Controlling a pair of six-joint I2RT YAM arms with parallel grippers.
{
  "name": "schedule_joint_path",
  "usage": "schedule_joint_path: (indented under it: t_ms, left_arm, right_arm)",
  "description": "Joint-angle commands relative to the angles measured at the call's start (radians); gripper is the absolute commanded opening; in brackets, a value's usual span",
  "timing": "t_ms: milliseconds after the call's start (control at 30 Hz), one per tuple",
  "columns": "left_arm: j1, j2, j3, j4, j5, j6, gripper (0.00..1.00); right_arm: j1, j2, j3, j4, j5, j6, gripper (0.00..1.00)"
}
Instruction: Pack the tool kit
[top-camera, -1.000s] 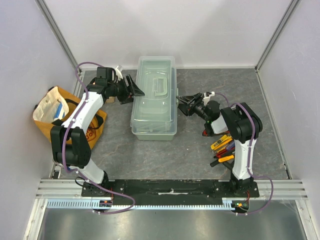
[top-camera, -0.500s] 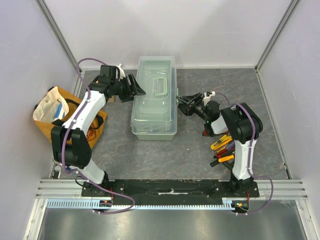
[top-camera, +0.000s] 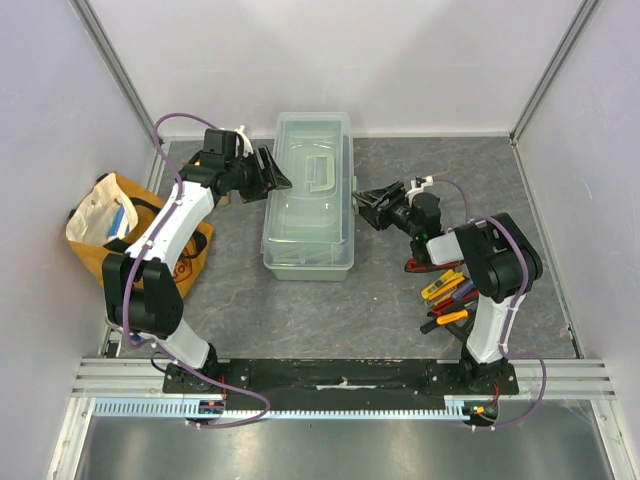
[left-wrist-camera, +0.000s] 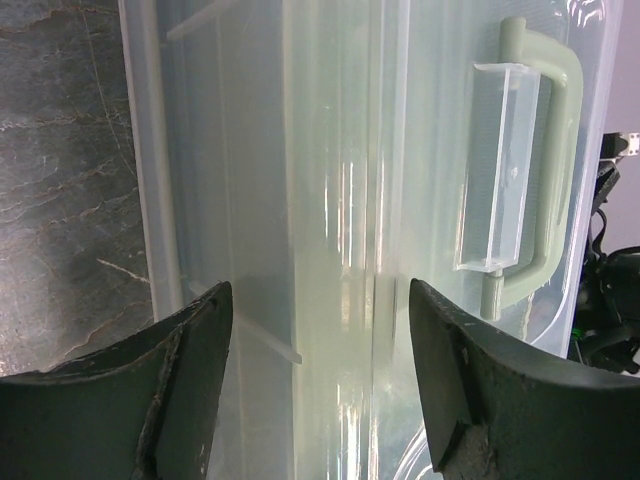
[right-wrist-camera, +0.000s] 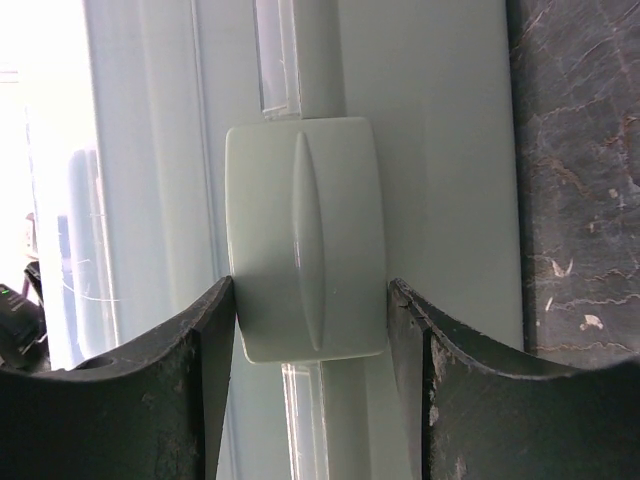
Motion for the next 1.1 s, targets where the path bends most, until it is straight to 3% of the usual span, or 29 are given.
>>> schedule_joint_path:
  t_ms: [0,300,767,933,1067]
  left_arm:
    - [-0.065,0.119,-0.075,-0.167,-0.078,0.069,0.72]
    - [-0.065,0.117,-0.068,-0.170,-0.098,0.060,0.72]
    - [-0.063,0.122,-0.068,-0.170,-0.123,0.032,0.72]
    - [-0.063,0.123,-0.068,-0.170,-0.124,0.025,0.72]
    - [-0.063,0.123,-0.066,-0.170,-0.124,0.022,0.72]
  right_arm:
    - [0.077,-0.053,0.053,-0.198,-0.066,-0.149,0.20]
    - [0.077,-0.102,0.047,-0.249,-0.036,-0.175,0.23]
    - [0.044,-0.128,-0.047,0.136,-0.065,0.084,0.35]
    - [0.035,-0.122,-0.076,0.245,-0.057,0.149,0.48]
    - [0.026,-0.124,-0.111,0.352,-0.037,0.198,0.69]
